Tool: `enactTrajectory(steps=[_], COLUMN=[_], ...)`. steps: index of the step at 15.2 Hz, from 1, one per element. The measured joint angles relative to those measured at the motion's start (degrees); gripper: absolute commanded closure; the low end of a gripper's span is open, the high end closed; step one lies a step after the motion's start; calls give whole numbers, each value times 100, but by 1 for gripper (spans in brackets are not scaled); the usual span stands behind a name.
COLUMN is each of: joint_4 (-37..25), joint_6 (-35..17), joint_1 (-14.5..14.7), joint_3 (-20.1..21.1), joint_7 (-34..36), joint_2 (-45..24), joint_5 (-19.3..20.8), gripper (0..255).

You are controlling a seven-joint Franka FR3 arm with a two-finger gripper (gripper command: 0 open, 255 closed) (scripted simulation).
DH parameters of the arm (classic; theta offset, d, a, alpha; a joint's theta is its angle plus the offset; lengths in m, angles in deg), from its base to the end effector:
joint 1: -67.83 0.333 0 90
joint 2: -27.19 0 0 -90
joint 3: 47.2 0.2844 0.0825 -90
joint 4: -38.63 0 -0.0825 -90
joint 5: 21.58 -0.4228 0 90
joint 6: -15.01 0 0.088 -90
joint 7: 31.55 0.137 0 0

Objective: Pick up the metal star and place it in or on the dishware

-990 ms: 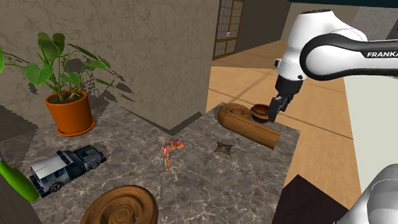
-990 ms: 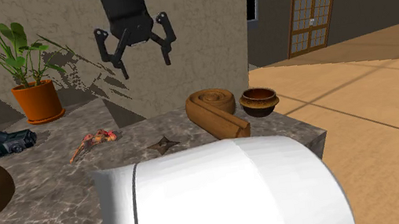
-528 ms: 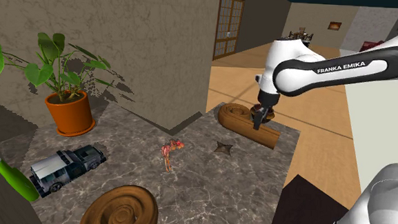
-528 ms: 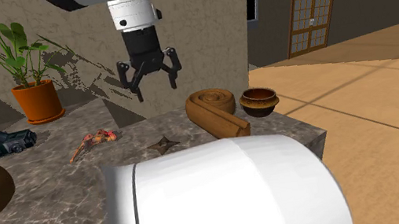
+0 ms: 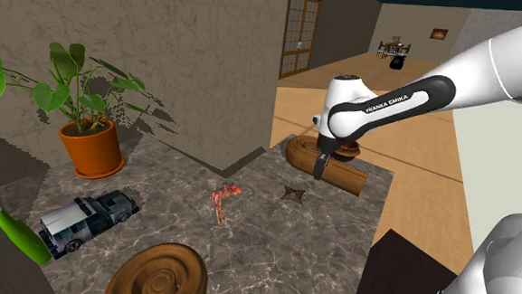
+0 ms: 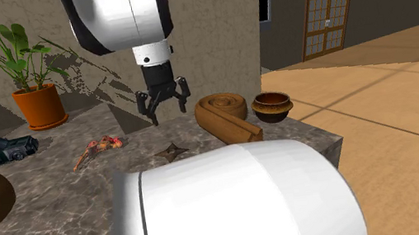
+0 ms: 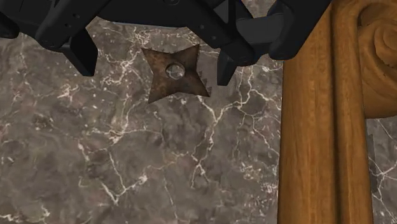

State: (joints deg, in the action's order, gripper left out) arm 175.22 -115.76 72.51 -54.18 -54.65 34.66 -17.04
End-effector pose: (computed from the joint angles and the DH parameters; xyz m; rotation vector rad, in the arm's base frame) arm 0.5163 -0.0232 0.2881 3.0252 0.6365 0.0273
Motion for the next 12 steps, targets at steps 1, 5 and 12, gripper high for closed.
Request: enactTrajectory(steps=[1, 5, 12], joint_4=[-101, -467, -1258], joint_6=[-139, -635, -1136], joint_1=[20, 54, -41], joint_3=[-14, -10, 181], joint_7=[-138, -704, -1537], joint_2=[-252, -1168, -2558], joint_5=[-64, -342, -735], gripper=[0, 0, 0])
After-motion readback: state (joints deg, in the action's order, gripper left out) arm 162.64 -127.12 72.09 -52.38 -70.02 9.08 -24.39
